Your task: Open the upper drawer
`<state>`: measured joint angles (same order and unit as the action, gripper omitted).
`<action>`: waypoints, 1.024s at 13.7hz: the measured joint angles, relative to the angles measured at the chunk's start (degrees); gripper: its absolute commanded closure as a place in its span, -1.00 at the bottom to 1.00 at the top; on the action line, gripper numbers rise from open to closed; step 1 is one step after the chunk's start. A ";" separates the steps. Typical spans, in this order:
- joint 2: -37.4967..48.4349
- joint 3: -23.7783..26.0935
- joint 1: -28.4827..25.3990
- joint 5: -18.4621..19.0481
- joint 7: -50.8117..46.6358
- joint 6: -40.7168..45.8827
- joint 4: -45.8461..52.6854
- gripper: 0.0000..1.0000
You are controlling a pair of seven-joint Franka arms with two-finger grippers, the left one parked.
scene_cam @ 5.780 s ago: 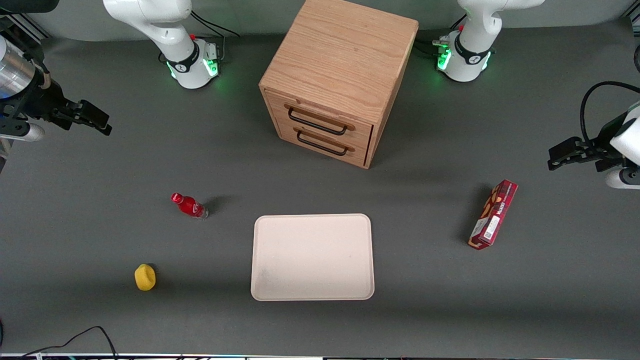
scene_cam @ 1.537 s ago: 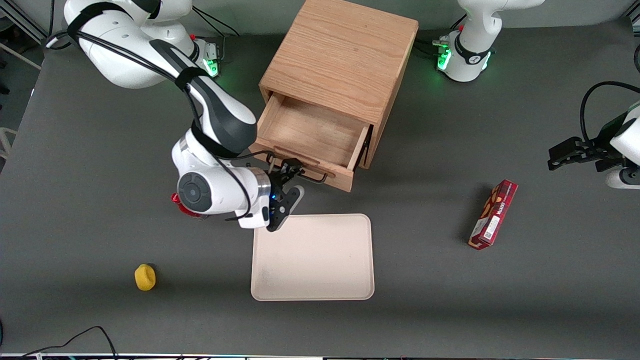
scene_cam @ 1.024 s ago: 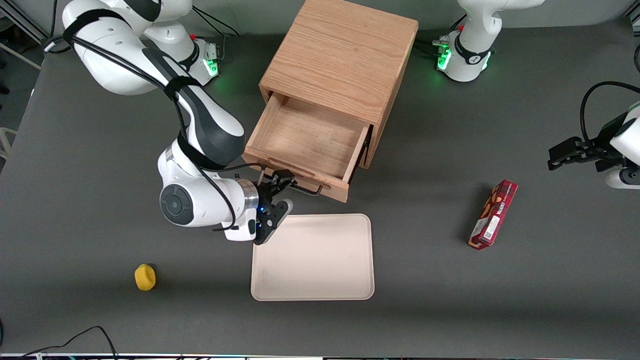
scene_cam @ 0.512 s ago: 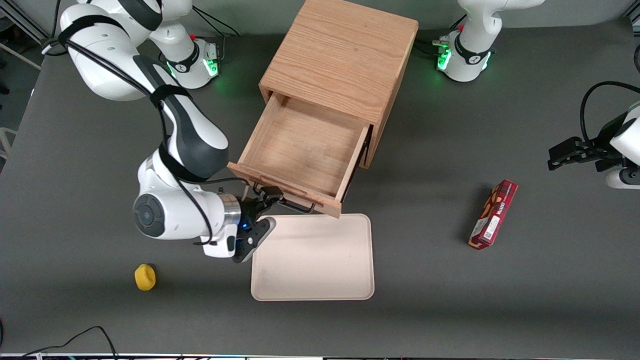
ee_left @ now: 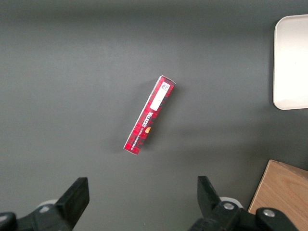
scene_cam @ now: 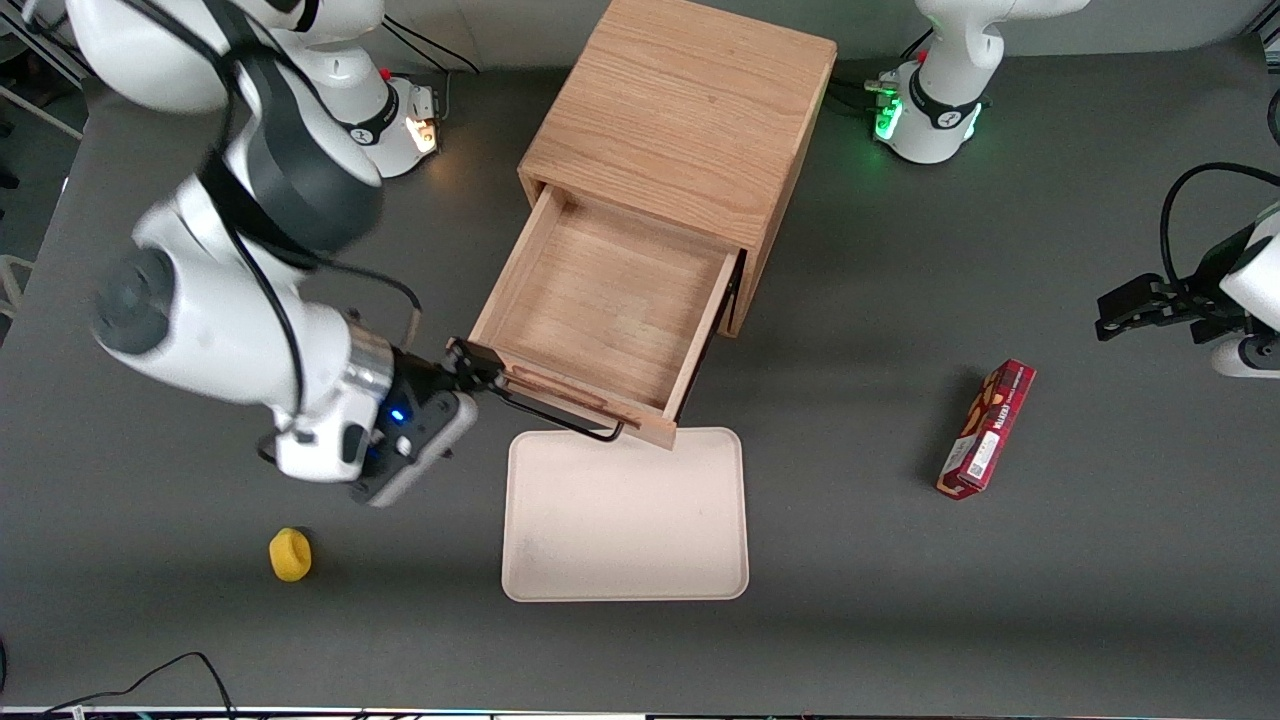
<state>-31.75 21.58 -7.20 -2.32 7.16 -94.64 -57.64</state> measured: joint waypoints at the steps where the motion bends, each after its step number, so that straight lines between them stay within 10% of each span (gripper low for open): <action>1: 3.08 -2.05 -0.15 0.16 -3.28 2.14 -0.82 -1.00; 7: 20.13 -16.83 0.75 0.25 -7.30 24.05 -6.89 -1.00; 14: 39.17 -22.94 1.40 0.72 -14.18 4.63 -47.41 -1.00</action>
<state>7.41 -1.36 -5.80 -1.60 -7.02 -90.01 -105.05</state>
